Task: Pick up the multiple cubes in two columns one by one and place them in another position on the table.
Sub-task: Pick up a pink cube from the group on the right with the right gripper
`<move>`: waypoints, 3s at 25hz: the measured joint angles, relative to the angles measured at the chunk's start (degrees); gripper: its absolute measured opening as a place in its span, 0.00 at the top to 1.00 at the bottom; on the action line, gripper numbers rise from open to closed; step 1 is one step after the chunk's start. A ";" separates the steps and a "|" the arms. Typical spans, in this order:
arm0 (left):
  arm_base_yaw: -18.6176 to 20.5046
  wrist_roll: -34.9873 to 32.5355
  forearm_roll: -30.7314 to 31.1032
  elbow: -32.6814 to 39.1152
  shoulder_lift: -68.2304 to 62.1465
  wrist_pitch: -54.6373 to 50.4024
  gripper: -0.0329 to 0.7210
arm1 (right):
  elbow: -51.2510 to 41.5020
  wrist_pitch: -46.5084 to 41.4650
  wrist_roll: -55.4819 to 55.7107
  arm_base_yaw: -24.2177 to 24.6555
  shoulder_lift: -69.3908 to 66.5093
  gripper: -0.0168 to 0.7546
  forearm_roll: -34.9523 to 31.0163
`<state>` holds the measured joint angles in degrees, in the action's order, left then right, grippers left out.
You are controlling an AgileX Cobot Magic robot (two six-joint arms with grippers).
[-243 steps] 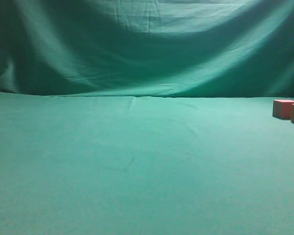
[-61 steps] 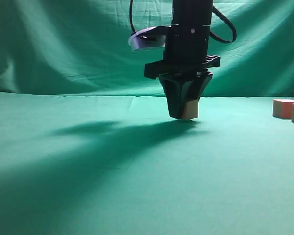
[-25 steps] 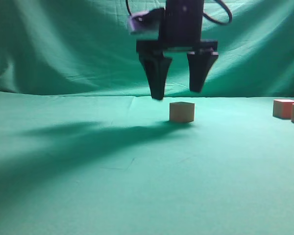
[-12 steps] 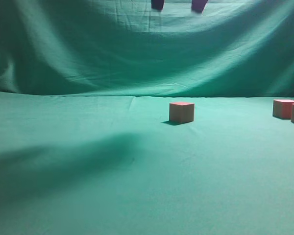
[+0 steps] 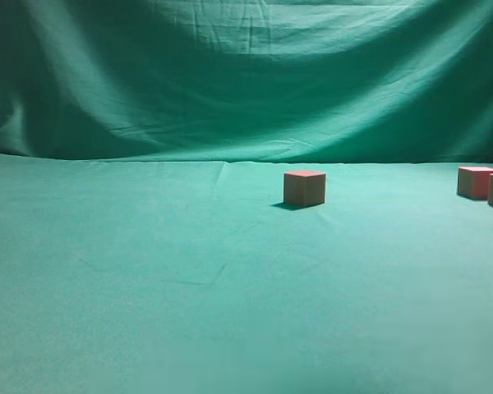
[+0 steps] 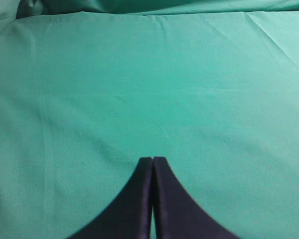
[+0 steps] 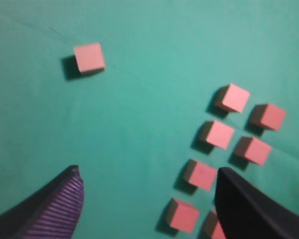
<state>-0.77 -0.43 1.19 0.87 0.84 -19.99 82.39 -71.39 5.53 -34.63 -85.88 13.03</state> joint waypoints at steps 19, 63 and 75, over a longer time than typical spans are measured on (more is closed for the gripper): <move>0.00 0.00 0.00 0.00 0.00 0.00 0.96 | -44.88 11.50 6.11 21.58 25.22 0.28 -3.03; 0.00 0.00 0.00 0.00 0.00 0.00 0.96 | -48.38 26.33 6.84 32.64 5.97 0.62 -5.18; 0.00 0.00 0.00 0.00 0.00 0.00 0.96 | -29.51 11.21 0.06 8.40 22.98 0.62 -5.65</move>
<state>-0.77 -0.43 1.19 0.87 0.84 -19.99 52.89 -60.18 5.59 -26.23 -62.91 7.38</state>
